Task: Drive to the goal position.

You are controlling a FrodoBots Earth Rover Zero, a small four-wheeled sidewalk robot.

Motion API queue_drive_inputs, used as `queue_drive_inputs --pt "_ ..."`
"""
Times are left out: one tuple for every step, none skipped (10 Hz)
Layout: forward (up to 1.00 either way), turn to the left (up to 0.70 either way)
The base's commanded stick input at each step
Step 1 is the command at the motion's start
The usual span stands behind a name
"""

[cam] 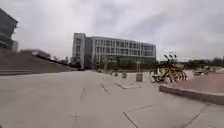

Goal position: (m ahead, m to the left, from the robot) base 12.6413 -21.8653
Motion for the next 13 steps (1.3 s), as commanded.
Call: queue_drive_inputs --pt "1.00 0.00" --pt "1.00 0.00" --pt "1.00 0.00" --pt "1.00 0.00" --pt "1.00 0.00" --pt "1.00 0.00" --pt "1.00 0.00" --pt "1.00 0.00" --pt "1.00 0.00" --pt "1.00 0.00" --pt "1.00 0.00" --pt "1.00 -0.03" --pt "1.00 -0.19"
